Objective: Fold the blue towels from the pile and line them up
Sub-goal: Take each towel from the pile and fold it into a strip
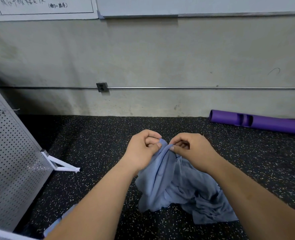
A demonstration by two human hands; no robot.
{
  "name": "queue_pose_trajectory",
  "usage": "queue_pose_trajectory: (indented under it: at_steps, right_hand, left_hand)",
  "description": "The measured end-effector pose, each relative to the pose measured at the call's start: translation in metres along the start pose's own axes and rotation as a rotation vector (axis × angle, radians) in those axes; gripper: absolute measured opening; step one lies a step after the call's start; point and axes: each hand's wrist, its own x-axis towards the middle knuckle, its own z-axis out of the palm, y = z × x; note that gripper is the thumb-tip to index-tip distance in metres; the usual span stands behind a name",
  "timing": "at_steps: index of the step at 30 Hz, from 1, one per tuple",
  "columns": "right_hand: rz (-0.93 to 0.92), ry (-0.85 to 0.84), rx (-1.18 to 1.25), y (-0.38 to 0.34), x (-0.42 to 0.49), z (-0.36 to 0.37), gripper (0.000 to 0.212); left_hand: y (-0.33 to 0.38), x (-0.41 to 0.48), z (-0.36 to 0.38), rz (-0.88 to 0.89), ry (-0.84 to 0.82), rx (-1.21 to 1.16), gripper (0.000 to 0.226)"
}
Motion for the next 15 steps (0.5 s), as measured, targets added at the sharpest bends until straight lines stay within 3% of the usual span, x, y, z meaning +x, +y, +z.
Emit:
queue_pose_trajectory:
  at_steps: [7,15]
  right_hand:
    - [0.037,0.084,0.016,0.006,0.003,0.004,0.017]
    - [0.051,0.022,-0.033,0.013,0.002,0.0,0.015]
  left_hand:
    - [0.002,-0.004,0.005,0.079,-0.076,0.028,0.017]
    - [0.002,-0.005,0.004,0.086,-0.146,0.05,0.021]
